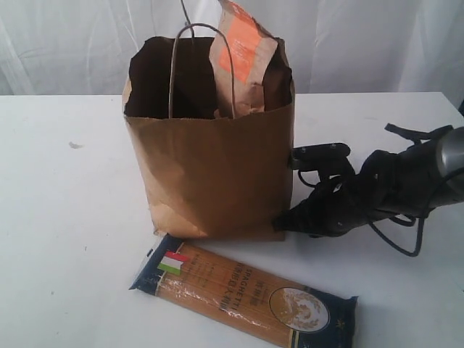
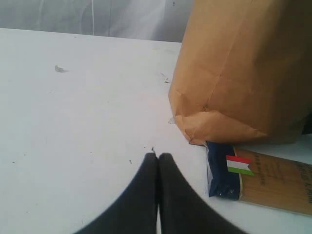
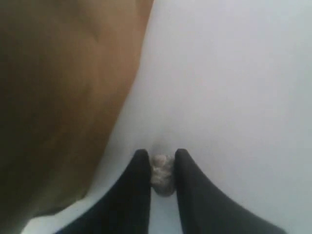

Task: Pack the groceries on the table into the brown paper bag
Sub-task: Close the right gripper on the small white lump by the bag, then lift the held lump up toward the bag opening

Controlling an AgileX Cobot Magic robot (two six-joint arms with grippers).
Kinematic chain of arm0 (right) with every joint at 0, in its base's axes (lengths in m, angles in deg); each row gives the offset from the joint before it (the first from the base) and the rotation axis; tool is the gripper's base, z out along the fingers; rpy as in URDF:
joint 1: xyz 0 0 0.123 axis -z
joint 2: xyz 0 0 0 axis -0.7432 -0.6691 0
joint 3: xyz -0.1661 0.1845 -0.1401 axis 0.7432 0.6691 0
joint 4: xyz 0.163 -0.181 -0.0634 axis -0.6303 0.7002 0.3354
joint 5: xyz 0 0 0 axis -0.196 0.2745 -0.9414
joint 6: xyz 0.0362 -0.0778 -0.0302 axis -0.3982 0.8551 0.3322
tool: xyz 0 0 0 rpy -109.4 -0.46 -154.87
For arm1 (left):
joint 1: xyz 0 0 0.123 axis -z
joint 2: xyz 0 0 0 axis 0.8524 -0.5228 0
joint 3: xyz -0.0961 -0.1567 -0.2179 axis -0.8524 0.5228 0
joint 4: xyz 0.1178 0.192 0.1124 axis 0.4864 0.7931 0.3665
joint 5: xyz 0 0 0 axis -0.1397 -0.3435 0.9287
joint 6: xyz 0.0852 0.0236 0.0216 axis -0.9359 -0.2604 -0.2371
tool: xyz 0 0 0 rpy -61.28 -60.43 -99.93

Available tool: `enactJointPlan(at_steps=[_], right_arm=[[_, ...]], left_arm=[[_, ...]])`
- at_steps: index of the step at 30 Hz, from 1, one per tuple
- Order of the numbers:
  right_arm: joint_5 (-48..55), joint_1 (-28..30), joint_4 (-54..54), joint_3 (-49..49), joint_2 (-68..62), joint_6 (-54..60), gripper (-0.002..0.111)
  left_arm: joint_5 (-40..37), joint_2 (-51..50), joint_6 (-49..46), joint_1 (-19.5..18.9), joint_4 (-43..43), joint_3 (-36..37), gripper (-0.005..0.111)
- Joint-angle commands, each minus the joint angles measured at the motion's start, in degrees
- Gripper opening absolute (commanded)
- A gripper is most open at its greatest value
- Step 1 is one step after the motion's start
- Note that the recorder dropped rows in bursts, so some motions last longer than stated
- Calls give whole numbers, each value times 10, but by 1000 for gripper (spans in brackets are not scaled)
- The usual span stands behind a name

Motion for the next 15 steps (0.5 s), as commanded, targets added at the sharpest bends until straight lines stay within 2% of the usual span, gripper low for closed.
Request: enactJointPlan(at_steps=[1,9,15], right_arm=[[65,-6,12,7,57,-4,0],[165,-6,56,17,189,-19,0],[252,-6,132,17,264,-78,0]], left_arm=[[2,3,1,0,-6,2,0],[2,3,1,0,-6,2,0],[2,3,1,0,-6,2,0]])
